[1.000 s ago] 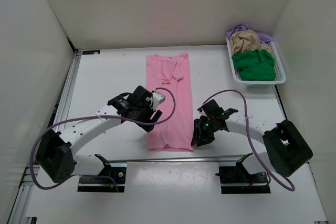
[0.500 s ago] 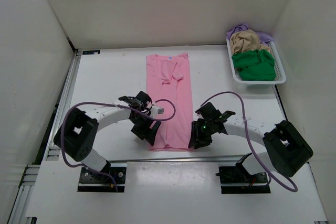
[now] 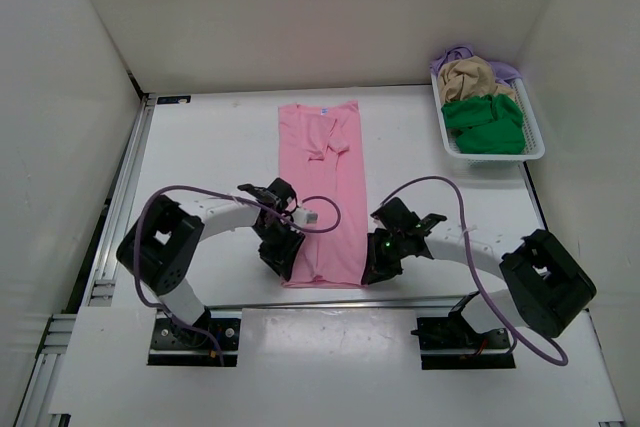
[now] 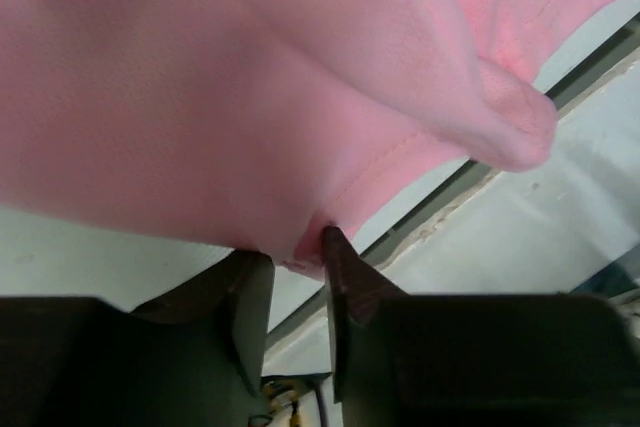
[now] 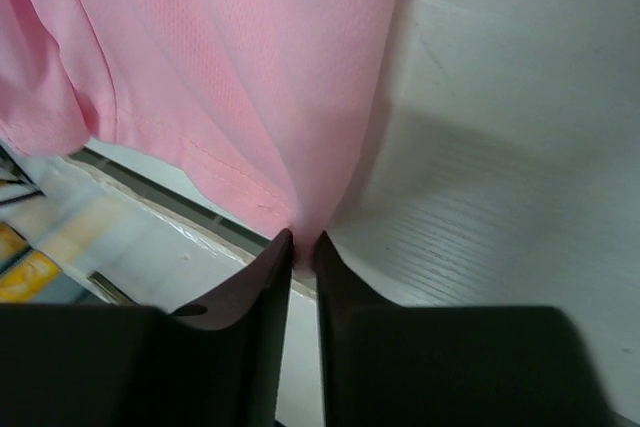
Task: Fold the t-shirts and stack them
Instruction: Grab the bottom of the folded rectangular tshirt with both arms, then fold the folded rectangular tshirt in 1/3 of the way
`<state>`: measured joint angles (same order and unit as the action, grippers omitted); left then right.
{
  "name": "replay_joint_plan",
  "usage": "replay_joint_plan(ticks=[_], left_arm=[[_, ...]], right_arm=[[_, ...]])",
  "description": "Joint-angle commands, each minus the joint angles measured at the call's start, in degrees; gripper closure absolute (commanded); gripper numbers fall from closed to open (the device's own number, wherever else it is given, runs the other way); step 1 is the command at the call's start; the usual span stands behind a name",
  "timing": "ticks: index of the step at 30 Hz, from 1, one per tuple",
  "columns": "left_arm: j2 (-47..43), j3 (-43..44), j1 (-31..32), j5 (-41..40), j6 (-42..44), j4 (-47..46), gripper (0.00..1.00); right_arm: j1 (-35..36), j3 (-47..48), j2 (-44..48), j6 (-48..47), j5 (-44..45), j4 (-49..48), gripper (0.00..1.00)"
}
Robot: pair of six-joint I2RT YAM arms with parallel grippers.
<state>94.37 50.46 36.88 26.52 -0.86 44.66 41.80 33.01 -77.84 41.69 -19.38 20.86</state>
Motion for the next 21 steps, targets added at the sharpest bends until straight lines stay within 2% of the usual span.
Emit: replay_joint_plan(ticks=[1, 2, 4, 8, 13, 18, 21], left_arm=[[0.38, 1.22, 0.21, -0.68, 0.86, -1.69, 0.65], [0.38, 1.74, 0.21, -0.68, 0.86, -1.69, 0.76], [0.38, 2.36, 0.21, -1.91, 0.86, -1.69, 0.89], [-1.98, 3.77, 0.21, -3.31, 0.86, 0.58, 0.89], [-5.33, 8.51, 0.21, -7.88, 0.86, 5.85, 0.89], [-4.99, 15.27, -4.09, -13.24, 0.86, 10.44, 0.89], [-1.48, 23.77, -8.38, -13.25, 0.86, 12.81, 0.89]], right_arm=[[0.21, 0.74, -0.47, 0.06, 0.22, -1.26, 0.87], [0.21, 1.26, -0.47, 0.06, 0.22, -1.26, 0.92], [0.21, 1.78, -0.47, 0.06, 0.74, -1.87, 0.98], [0.21, 4.94, -1.52, 0.06, 0.74, -1.88, 1.00], [-2.50, 11.88, 1.37, -3.63, 4.16, 5.83, 1.00], [-8.04, 21.99, 0.33, -7.32, 6.63, 10.33, 1.00], [-11.46, 30.07, -6.24, -11.10, 8.03, 11.91, 1.00]])
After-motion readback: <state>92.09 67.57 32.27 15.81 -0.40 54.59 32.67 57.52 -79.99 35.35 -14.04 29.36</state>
